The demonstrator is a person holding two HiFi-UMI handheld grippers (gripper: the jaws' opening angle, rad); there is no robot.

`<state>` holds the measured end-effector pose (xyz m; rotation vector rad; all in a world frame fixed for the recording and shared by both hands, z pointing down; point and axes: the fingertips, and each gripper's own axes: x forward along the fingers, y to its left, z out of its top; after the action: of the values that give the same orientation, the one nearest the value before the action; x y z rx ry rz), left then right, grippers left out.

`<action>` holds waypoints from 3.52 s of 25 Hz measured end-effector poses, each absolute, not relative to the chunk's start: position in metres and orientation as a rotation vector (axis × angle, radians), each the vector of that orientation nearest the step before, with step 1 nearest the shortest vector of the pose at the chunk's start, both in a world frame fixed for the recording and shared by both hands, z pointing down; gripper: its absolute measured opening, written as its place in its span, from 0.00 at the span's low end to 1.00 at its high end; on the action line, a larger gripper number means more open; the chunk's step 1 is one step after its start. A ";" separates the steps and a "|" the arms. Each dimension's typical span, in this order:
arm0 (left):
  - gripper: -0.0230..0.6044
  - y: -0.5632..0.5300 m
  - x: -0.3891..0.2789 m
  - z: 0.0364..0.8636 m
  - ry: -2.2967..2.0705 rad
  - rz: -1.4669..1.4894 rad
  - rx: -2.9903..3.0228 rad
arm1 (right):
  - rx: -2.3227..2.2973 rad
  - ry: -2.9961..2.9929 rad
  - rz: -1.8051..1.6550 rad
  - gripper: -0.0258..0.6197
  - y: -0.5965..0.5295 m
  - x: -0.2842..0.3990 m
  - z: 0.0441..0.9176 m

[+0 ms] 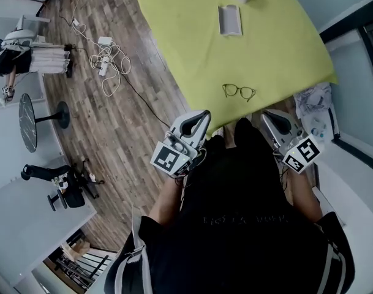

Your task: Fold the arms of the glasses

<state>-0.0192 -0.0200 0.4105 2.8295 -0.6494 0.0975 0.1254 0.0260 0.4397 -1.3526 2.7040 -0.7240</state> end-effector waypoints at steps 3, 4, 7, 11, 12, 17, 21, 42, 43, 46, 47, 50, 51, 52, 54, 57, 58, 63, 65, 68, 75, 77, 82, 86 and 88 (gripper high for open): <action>0.07 -0.023 -0.007 0.414 -0.696 0.117 2.799 | -1.303 2.757 -0.720 0.09 0.018 0.138 0.448; 0.07 -0.024 -0.005 0.418 -0.720 0.141 2.787 | -1.281 2.776 -0.714 0.09 0.016 0.141 0.451; 0.07 -0.026 -0.003 0.425 -0.774 0.180 2.784 | -1.216 2.848 -0.697 0.09 0.012 0.144 0.458; 0.07 -0.026 0.001 0.427 -0.811 0.186 2.764 | -1.192 2.944 -0.690 0.09 0.007 0.143 0.470; 0.07 -0.025 0.003 0.429 -0.806 0.196 2.760 | -1.190 2.976 -0.684 0.09 0.007 0.141 0.474; 0.07 -0.019 0.011 0.439 -0.746 0.213 2.750 | -1.231 3.050 -0.646 0.09 0.004 0.134 0.488; 0.07 -0.019 0.012 0.448 -0.715 0.220 2.738 | -1.271 3.120 -0.625 0.09 0.003 0.132 0.503; 0.07 -0.014 0.008 0.473 -0.688 0.215 2.730 | -1.145 3.782 -0.269 0.09 -0.006 0.126 0.589; 0.07 -0.013 0.007 0.473 -0.690 0.213 2.724 | -1.124 3.816 -0.228 0.09 -0.006 0.125 0.593; 0.07 -0.010 0.003 0.479 -0.694 0.219 2.725 | -1.066 3.879 -0.165 0.09 -0.009 0.122 0.602; 0.07 -0.009 0.002 0.480 -0.700 0.226 2.722 | -1.056 3.894 -0.150 0.09 -0.009 0.121 0.604; 0.07 -0.009 0.001 0.480 -0.712 0.241 2.719 | -1.028 3.950 -0.082 0.09 -0.011 0.122 0.610; 0.07 -0.008 0.001 0.482 -0.711 0.241 2.720 | -1.011 3.978 -0.060 0.09 -0.012 0.123 0.613; 0.07 -0.008 0.000 0.483 -0.709 0.241 2.720 | -0.992 4.008 -0.040 0.09 -0.012 0.123 0.618; 0.07 -0.009 0.001 0.484 -0.706 0.245 2.723 | -0.962 4.057 0.001 0.09 -0.013 0.124 0.626; 0.07 -0.008 0.000 0.487 -0.703 0.261 2.724 | -0.937 4.087 0.044 0.09 -0.015 0.121 0.634; 0.07 -0.007 0.000 0.487 -0.703 0.267 2.723 | -0.922 4.095 0.059 0.09 -0.015 0.119 0.635; 0.07 -0.009 0.003 0.487 -0.705 0.268 2.721 | -0.802 4.130 0.166 0.09 -0.015 0.116 0.638; 0.07 -0.010 0.003 0.487 -0.706 0.267 2.721 | -0.775 4.140 0.175 0.09 -0.015 0.114 0.640; 0.07 -0.010 0.001 0.487 -0.709 0.263 2.714 | -0.762 4.143 0.162 0.09 -0.017 0.110 0.642; 0.07 -0.008 0.000 0.489 -0.718 0.281 2.707 | -0.675 4.162 0.171 0.09 -0.029 0.096 0.646; 0.07 -0.007 -0.002 0.489 -0.724 0.281 2.705 | -0.646 4.171 0.199 0.09 -0.033 0.091 0.649; 0.07 -0.005 -0.009 0.491 -0.737 0.294 2.698 | -0.602 4.179 0.194 0.09 -0.039 0.076 0.659; 0.07 -0.003 -0.016 0.491 -0.750 0.278 2.673 | -0.593 4.185 0.198 0.09 -0.042 0.066 0.665; 0.07 -0.003 -0.019 0.492 -0.751 0.266 2.664 | -0.588 4.186 0.190 0.09 -0.043 0.062 0.668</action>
<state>-0.0187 -0.0026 0.4919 2.6639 -0.7508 0.2665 0.0622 -0.0434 0.6680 -0.5881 4.1860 0.1896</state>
